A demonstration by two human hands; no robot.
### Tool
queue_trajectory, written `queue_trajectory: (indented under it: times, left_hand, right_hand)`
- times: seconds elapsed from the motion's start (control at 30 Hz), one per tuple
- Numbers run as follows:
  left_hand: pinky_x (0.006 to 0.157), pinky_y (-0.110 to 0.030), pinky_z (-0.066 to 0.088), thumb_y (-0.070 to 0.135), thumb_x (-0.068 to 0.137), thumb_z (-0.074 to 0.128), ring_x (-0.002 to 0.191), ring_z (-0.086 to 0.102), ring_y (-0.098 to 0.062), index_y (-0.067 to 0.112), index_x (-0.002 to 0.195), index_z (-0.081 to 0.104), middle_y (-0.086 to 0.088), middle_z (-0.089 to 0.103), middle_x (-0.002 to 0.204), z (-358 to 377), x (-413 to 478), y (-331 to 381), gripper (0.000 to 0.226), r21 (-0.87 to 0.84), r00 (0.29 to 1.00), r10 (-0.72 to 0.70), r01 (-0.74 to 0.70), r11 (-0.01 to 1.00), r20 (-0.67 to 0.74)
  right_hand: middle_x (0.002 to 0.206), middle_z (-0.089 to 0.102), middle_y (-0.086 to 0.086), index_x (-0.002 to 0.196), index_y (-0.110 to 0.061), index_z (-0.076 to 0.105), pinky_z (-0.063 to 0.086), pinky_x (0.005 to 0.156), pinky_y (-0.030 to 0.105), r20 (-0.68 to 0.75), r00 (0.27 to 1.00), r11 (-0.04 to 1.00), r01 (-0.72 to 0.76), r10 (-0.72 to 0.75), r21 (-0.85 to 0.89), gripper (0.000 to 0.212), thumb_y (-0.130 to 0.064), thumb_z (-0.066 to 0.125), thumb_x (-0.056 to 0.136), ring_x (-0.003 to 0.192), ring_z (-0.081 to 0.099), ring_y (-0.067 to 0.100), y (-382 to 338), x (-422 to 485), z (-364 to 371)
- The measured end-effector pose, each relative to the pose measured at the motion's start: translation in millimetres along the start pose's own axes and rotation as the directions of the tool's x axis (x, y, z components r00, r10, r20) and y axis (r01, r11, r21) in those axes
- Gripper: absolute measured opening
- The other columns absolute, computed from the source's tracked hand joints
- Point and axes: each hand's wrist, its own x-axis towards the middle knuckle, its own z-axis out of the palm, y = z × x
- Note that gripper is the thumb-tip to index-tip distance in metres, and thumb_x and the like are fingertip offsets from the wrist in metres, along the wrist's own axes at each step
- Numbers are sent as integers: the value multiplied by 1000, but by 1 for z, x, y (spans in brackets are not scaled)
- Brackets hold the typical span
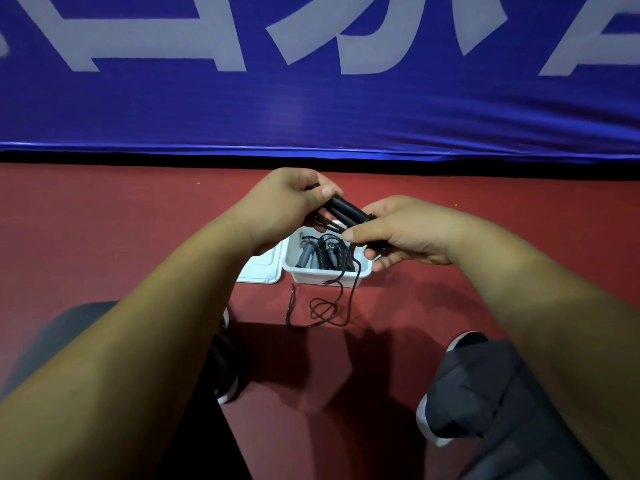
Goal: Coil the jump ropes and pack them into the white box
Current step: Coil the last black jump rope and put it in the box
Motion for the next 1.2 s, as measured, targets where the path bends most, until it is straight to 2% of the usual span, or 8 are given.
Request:
queue_trajectory:
  times: [0.1, 0.27, 0.4, 0.57, 0.77, 0.9, 1.07, 1.2]
  left_hand:
    - [71, -29, 56, 11, 109, 53, 68, 64, -14, 3, 104, 72, 0, 66, 70, 2, 0, -2, 22, 21, 1000, -20, 21, 1000, -9]
    - [76, -32, 57, 12, 109, 54, 71, 64, -15, 7, 100, 74, 0, 67, 71, 1, 1, -2, 22, 17, 1000, -13, 13, 1000, -6]
    - [75, -28, 57, 11, 108, 57, 74, 68, -13, 9, 102, 75, -3, 71, 78, -1, -1, 1, 20, 47, 1000, 6, -7, 999, 21]
    - [72, -17, 54, 14, 105, 64, 75, 70, -7, 11, 107, 77, -9, 75, 88, -1, -7, 6, 14, 174, 998, 53, -57, 983, 25]
    - [70, -18, 54, 14, 104, 65, 73, 70, -6, 11, 107, 77, 7, 73, 76, -5, -10, 5, 13, 202, 995, 93, -97, 975, 27]
    - [71, -20, 55, 14, 104, 65, 72, 67, -7, 13, 106, 78, 7, 72, 76, -9, -8, 4, 13, 217, 995, 91, -96, 972, 34]
    - [71, -21, 56, 13, 104, 64, 73, 70, -8, 12, 106, 77, 2, 74, 80, -10, -5, 3, 13, 196, 996, 78, -83, 977, 33]
    - [82, -37, 63, 13, 103, 65, 77, 70, -13, 16, 103, 78, 3, 74, 80, -10, -3, -1, 13, 215, 995, 93, -100, 971, 42]
  right_hand:
    - [80, 63, 7, 117, -7, 68, 50, 55, 27, 9, 1000, 996, 14, -13, -84, 20, -19, 73, 101, 66, 58, 14, 2, 1, 2]
    - [63, 46, 1, 103, -10, 65, 32, 50, 30, -1, 996, 990, 84, -85, -111, 10, -13, 74, 99, 56, 40, 14, 6, 2, 2]
    - [67, 54, 2, 98, -15, 70, 43, 55, 32, -82, 989, 967, 97, -119, -234, 11, -21, 79, 95, 62, 50, 16, 5, 1, 3]
    - [62, 49, 5, 94, -12, 67, 34, 51, 30, -52, 993, 978, 95, -107, -186, 13, -18, 78, 95, 55, 43, 16, 6, -3, 1]
    - [63, 61, 5, 93, -10, 70, 53, 54, 32, -61, 988, 950, 121, -144, -289, 17, -22, 82, 93, 56, 61, 19, -6, -12, 4]
    - [71, 65, 1, 100, -9, 70, 60, 64, 31, -118, 967, 924, 176, -228, -340, 16, -19, 81, 94, 72, 79, 30, -7, -10, 7]
    - [76, 66, 6, 103, -9, 69, 67, 68, 45, -106, 962, 911, 200, -253, -361, 9, -11, 76, 98, 70, 74, 22, -5, -6, 7]
    - [62, 54, -3, 95, -13, 64, 49, 48, 29, -124, 964, 876, 155, -235, -456, 17, -22, 78, 97, 50, 54, 17, -6, -8, 6]
